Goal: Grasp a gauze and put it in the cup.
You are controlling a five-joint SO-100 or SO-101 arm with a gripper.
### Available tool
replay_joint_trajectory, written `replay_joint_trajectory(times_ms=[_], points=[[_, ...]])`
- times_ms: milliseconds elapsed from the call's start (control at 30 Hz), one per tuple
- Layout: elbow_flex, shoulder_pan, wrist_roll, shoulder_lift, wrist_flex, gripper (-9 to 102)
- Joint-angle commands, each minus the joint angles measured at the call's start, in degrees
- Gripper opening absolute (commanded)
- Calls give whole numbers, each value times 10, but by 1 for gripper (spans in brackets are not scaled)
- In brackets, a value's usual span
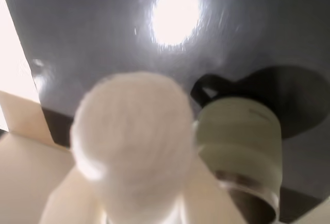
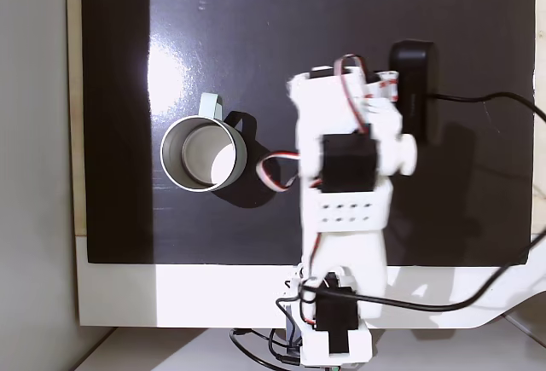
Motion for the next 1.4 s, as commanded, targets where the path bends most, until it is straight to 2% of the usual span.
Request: replay_joint_trajectory(times_ms=[0,233,500,1000,1367], points=[[-58,-54,18,14,13,0],[-141,-169,40,-29,65,0],[-85,-257,29,-11,80,0],[125,-250,15,62,1,0],[167,-258,16,71,-24,0]])
